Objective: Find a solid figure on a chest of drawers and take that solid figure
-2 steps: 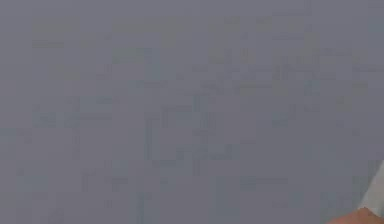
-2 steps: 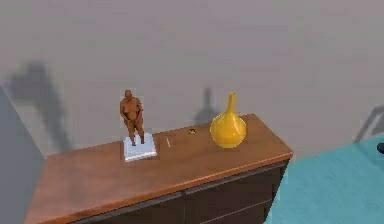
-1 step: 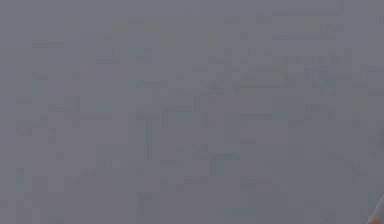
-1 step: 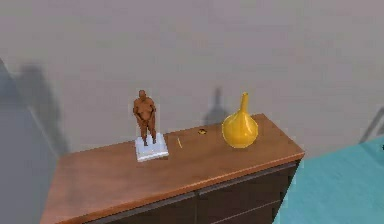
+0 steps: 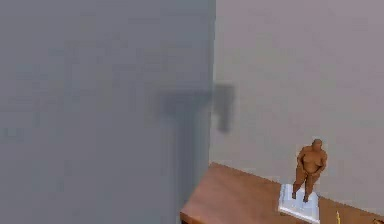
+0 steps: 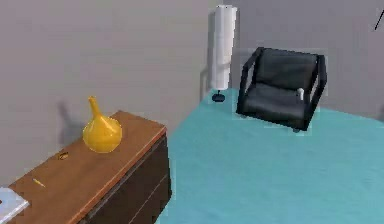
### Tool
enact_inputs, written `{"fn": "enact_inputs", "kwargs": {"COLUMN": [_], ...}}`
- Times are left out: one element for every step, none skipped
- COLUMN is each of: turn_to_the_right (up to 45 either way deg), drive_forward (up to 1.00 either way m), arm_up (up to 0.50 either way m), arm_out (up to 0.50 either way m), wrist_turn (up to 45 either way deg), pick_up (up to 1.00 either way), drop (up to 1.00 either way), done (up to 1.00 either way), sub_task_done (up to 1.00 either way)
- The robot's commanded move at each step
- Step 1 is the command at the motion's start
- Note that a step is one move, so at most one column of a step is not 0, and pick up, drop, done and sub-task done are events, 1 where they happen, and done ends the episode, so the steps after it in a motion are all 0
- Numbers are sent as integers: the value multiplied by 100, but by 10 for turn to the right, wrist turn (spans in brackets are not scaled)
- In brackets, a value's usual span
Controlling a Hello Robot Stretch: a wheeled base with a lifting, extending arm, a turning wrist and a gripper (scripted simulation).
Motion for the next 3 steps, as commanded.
{"fn": "enact_inputs", "kwargs": {"turn_to_the_right": [450,450,420], "drive_forward": [0,0,0], "arm_up": [0,0,0], "arm_out": [0,0,0], "wrist_turn": [0,0,0], "pick_up": [0,0,0], "drop": [0,0,0], "done": [0,0,0], "sub_task_done": [0,0,0]}}
